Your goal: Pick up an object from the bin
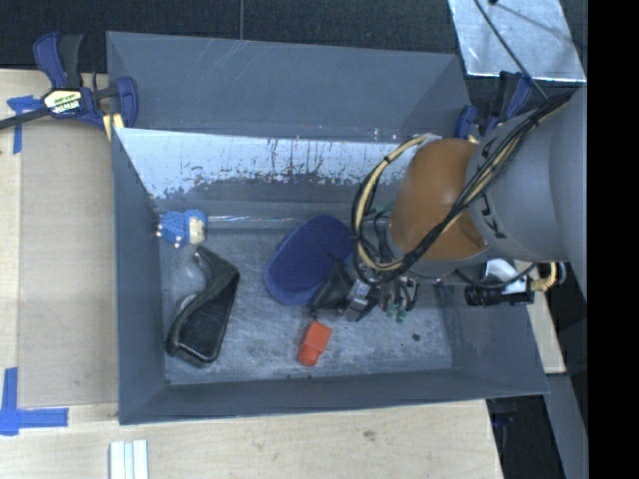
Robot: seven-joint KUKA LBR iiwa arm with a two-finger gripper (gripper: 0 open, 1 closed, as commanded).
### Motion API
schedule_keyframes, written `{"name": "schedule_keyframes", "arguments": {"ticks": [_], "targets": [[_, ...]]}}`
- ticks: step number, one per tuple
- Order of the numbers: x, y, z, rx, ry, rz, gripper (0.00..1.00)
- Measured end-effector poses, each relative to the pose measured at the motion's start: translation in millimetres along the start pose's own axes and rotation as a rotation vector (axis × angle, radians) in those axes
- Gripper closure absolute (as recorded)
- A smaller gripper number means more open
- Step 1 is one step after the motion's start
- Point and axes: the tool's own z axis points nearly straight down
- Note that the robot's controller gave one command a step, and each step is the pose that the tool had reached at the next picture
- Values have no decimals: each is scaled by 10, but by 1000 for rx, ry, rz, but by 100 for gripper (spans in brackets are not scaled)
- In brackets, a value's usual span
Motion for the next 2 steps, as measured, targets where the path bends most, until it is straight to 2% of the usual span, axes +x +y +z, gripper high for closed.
{"name": "schedule_keyframes", "arguments": {"ticks": [1, 2], "targets": [[-12, 2, -108, 0, -1, -5, 100], [-39, 3, -687, -2, -3, -7, 100]]}}
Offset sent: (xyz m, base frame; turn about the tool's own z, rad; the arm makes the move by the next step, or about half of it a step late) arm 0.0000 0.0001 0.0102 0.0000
